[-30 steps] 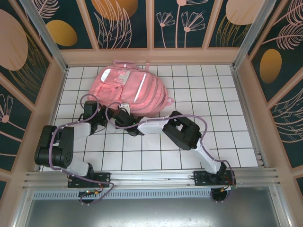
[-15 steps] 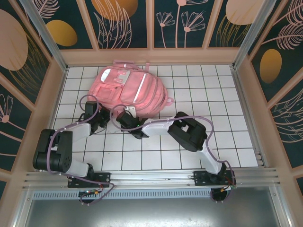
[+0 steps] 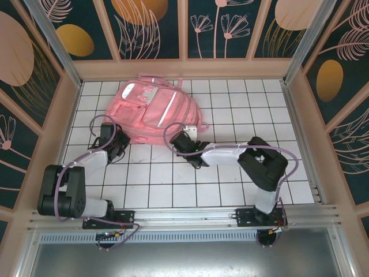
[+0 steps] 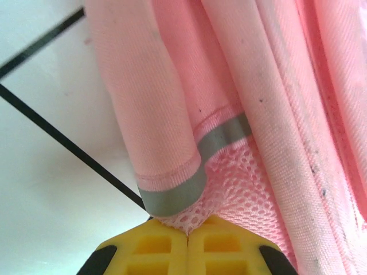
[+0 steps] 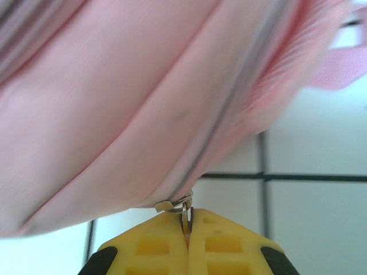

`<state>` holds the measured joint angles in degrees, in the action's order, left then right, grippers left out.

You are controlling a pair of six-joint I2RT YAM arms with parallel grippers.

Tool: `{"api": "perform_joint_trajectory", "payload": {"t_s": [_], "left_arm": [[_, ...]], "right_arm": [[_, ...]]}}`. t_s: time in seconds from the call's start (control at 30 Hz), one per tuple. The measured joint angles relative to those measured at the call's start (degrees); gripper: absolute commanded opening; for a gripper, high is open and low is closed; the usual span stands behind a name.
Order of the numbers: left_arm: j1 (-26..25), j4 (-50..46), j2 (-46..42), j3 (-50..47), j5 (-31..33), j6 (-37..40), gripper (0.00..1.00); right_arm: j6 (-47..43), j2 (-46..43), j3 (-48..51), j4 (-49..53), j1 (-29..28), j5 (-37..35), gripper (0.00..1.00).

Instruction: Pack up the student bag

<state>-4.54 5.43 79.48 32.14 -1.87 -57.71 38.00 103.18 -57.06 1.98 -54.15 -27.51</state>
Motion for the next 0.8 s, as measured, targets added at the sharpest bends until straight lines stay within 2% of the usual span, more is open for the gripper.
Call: {"api": "perform_joint_trajectory", "payload": {"t_s": [0.17, 0.3, 0.4, 0.43, 0.5, 0.6, 0.67, 0.8], "left_arm": [[1.44, -2.62, -0.48, 1.29, -0.26, 1.88, 0.00], [2.05, -4.22, -1.03, 2.49, -1.57, 3.34, 0.01], [3.04, -4.96, -3.28, 2.47, -3.06, 3.52, 0.34], [3.45, -5.22, -4.50, 2.38, -3.41, 3.30, 0.38], [4.33, -5.22, -7.74, 1.66, -4.24, 2.14, 0.43], [4.22, -5.25, -12.63, -0.42, -6.69, -0.26, 0.43], [2.60, -5.27, -14.95, -2.05, -8.35, -2.21, 0.44], [-3.76, -5.22, -17.31, -5.09, -10.67, -7.19, 0.45]], "right_arm": [[-4.81, -3.08, 2.56, -3.17, 4.87, 2.36, 0.00], [-8.90, -3.43, 3.19, -4.42, 5.84, 5.38, 0.00], [-10.40, -3.43, 3.13, -4.55, 4.96, 6.56, 0.00], [-10.71, -3.41, 3.08, -4.52, 4.39, 6.60, 0.00], [-10.75, -3.19, 2.71, -4.44, 2.95, 6.62, 0.00], [-10.71, -2.12, 1.75, -4.31, 0.68, 7.13, 0.00], [-10.67, -1.27, 1.11, -4.28, -0.59, 7.91, 0.00], [-10.45, 0.98, -1.27, -4.20, -3.43, 9.33, 0.00]]}}
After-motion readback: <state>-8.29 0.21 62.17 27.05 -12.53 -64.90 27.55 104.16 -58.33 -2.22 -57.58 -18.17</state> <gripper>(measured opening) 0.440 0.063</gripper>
